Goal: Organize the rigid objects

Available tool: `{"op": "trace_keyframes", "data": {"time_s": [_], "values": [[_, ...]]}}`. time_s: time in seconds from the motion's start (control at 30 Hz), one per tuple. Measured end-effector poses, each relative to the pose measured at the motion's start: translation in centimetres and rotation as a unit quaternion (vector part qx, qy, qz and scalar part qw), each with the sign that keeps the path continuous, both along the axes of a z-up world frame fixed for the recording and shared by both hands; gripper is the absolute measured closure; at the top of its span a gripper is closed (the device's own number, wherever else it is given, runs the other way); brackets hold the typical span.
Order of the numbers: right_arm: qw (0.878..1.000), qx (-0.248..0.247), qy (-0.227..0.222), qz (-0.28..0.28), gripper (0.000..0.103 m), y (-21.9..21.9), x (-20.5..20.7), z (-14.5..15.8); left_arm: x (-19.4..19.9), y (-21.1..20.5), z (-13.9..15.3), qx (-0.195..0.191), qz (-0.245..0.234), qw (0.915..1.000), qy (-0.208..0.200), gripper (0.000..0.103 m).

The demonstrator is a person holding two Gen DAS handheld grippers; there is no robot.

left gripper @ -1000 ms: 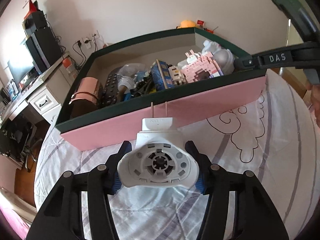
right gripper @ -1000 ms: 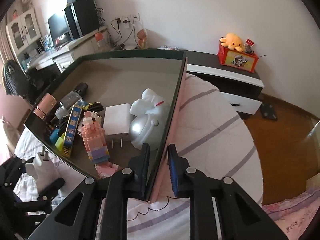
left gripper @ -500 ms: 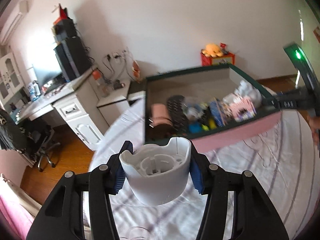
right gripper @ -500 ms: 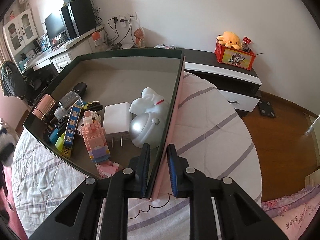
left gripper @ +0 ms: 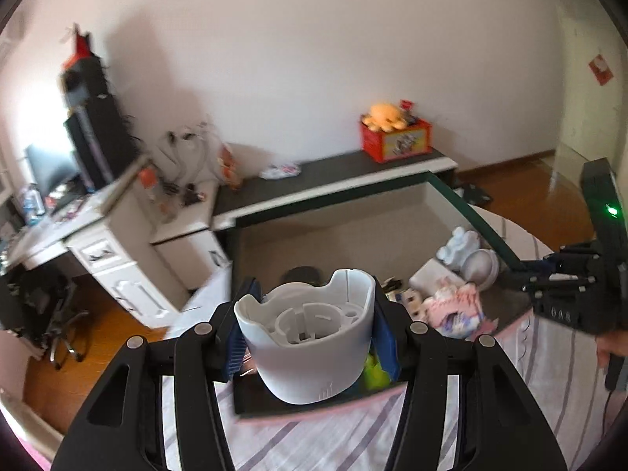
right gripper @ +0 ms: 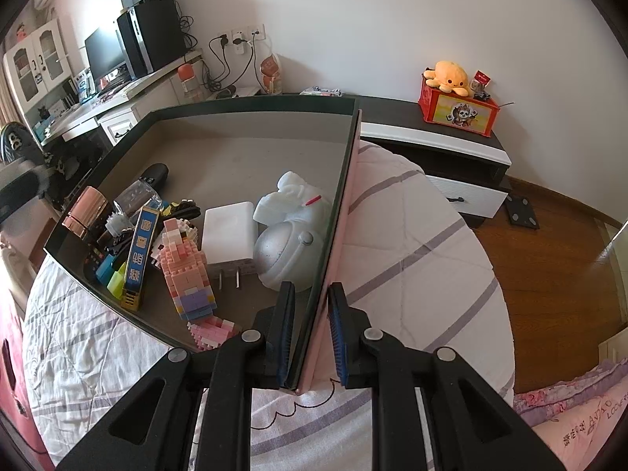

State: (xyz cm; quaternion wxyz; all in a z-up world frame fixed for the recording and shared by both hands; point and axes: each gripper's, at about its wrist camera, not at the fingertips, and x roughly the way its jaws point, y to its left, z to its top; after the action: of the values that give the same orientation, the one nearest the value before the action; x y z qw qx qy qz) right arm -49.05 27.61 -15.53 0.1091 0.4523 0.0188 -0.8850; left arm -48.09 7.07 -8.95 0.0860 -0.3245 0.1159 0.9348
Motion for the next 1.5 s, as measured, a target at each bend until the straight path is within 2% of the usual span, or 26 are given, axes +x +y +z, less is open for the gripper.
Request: {"op": "trace_keyframes", "data": {"time_s": [0.2, 0.43, 0.5, 0.57, 0.63, 0.67, 0.7, 0.77, 0.8, 0.83, 1.03, 1.07, 1.1, 1.3, 1.5], "values": [[1.0, 0.0, 0.001, 0.0, 0.085, 0.1, 0.0, 0.0, -2.9, 2.4, -2.6, 0.014, -0.006, 0.9994, -0.031, 0.049], [1.0, -0.002, 0.004, -0.004, 0.085, 0.0, 0.1, 0.0, -3.7, 3.5, -4.9, 0.02, 0.011, 0.9985, -0.05, 0.046], [1.0, 0.0, 0.008, -0.008, 0.085, -0.1, 0.3, 0.1, -3.1, 3.3, -4.9, 0.02, 0.015, 0.9987, -0.045, 0.03], [1.0, -0.003, 0.012, -0.013, 0.083, -0.1, 0.6, 0.4, -2.4, 3.0, -4.4, 0.016, 0.024, 0.9989, -0.036, 0.019], [1.0, -0.006, 0.024, -0.012, 0.072, -0.4, 1.4, 1.1, -1.2, 2.5, -3.7, 0.02, 0.025, 0.9991, -0.026, 0.015], [0.999, -0.006, 0.03, -0.012, 0.06, -0.5, 1.8, 1.5, -0.6, 2.2, -3.3, 0.019, 0.031, 0.9991, -0.023, 0.009], [0.999, -0.005, 0.041, -0.014, 0.05, -0.7, 2.5, 2.1, 0.1, 1.9, -2.8, 0.018, 0.038, 0.999, -0.015, 0.005], [0.998, -0.007, 0.062, -0.014, 0.04, -1.0, 3.9, 3.4, 1.9, 1.3, -1.5, 0.019, 0.05, 0.9985, 0.008, 0.002], [0.997, -0.008, 0.072, -0.015, 0.028, -1.2, 4.6, 3.9, 3.3, 0.8, -0.7, 0.027, 0.055, 0.9979, 0.021, 0.0], [0.996, -0.007, 0.082, -0.018, 0.022, -1.4, 5.4, 4.6, 4.2, 0.3, -0.2, 0.035, 0.057, 0.9974, 0.026, 0.0], [0.987, -0.022, 0.158, -0.012, 0.016, -2.8, 12.1, 9.2, 12.0, -2.0, 4.1, 0.059, 0.068, 0.9927, 0.08, 0.0], [0.984, -0.019, 0.174, -0.014, 0.01, -3.2, 13.7, 10.1, 13.5, -2.3, 4.8, 0.063, 0.068, 0.9917, 0.089, 0.0], [0.982, -0.018, 0.19, -0.015, 0.0, -3.5, 15.2, 10.9, 14.9, -2.6, 5.3, 0.068, 0.068, 0.9905, 0.099, 0.0], [0.969, -0.025, 0.245, -0.007, 0.0, -5.1, 22.8, 14.4, 23.0, -4.2, 8.4, 0.089, 0.061, 0.9835, 0.145, 0.0], [0.959, -0.025, 0.282, -0.002, 0.0, -6.6, 28.7, 16.6, 28.3, -4.4, 10.1, 0.094, 0.051, 0.9788, 0.175, 0.0]]}}
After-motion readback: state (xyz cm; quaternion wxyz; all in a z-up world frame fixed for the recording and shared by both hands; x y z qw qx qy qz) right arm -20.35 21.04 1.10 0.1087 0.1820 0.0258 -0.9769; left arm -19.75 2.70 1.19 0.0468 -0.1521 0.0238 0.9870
